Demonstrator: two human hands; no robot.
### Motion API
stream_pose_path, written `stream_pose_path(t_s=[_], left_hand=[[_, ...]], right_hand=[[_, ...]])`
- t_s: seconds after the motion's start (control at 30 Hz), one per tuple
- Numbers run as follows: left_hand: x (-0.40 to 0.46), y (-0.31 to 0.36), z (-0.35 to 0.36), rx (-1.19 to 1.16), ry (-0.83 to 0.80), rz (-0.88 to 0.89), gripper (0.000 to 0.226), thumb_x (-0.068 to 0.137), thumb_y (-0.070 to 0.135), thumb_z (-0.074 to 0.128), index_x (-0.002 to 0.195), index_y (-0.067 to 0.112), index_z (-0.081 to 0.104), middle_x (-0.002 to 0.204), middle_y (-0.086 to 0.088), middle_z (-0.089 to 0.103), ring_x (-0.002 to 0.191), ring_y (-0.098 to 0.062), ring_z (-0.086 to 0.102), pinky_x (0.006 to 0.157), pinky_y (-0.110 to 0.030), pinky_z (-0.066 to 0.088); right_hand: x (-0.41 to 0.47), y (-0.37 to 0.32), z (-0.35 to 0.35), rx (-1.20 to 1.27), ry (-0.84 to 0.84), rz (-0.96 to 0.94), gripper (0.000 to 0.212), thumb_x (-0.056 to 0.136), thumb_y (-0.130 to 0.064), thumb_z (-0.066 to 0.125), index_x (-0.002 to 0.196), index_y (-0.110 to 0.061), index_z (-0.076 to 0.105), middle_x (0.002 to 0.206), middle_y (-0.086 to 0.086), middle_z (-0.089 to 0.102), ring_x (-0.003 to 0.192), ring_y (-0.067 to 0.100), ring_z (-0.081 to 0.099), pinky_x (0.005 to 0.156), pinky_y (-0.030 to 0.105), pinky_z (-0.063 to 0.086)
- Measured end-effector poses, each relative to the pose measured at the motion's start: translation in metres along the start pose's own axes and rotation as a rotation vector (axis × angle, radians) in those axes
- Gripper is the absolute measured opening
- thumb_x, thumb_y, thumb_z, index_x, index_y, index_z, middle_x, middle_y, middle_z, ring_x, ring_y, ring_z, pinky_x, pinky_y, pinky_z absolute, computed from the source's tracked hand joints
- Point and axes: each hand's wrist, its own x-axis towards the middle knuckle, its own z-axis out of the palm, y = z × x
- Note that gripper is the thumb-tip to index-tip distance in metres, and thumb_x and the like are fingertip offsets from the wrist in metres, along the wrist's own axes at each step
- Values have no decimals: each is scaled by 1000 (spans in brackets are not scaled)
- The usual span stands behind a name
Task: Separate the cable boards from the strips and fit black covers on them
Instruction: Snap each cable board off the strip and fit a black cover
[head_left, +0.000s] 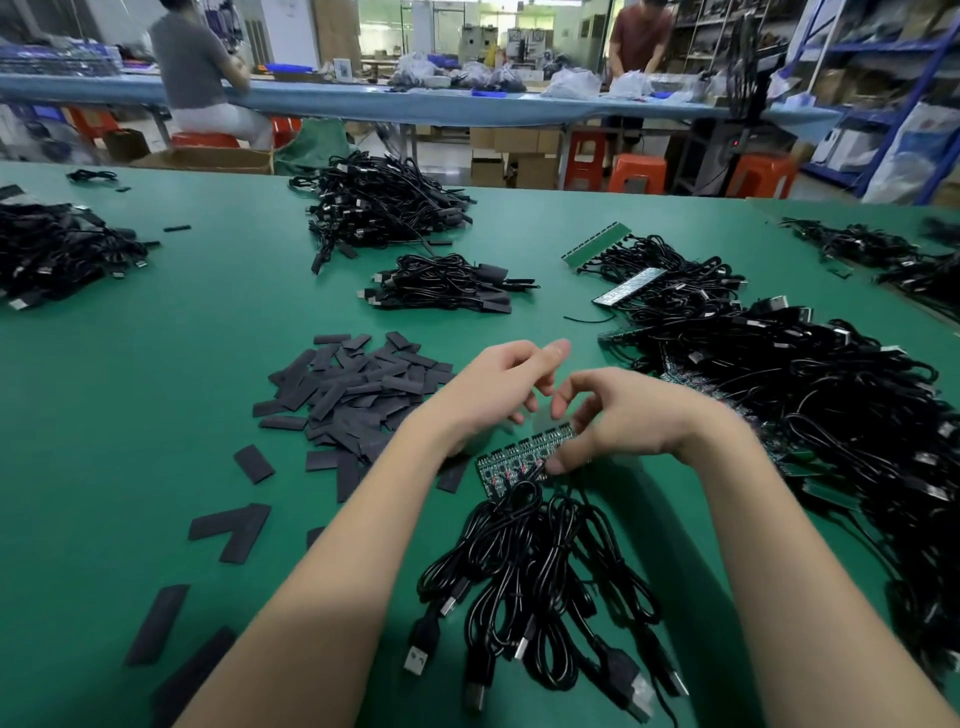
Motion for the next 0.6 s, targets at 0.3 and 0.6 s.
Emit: stream_pose_path(t_s=[0.3, 0.6], left_hand=[[-14, -2, -28, -120, -337, -81, 28, 84, 29, 79, 100, 17, 60, 76, 1, 52, 62, -11, 39, 56, -22, 28], [-16, -9, -25, -215, -301, -152, 16, 85, -3, 72, 94, 8, 64, 82, -8, 70, 73, -15, 62, 79, -25, 44]], right_hand=[[0, 19, -4, 799, -68, -92, 32, 69, -9, 83, 98, -17, 70, 88, 5, 72, 68, 10, 58, 58, 19, 52], [10, 26, 6, 852, -125, -12, 19, 62, -24, 85, 77, -15, 80, 71, 2, 68, 56, 8, 62, 57, 18, 55]])
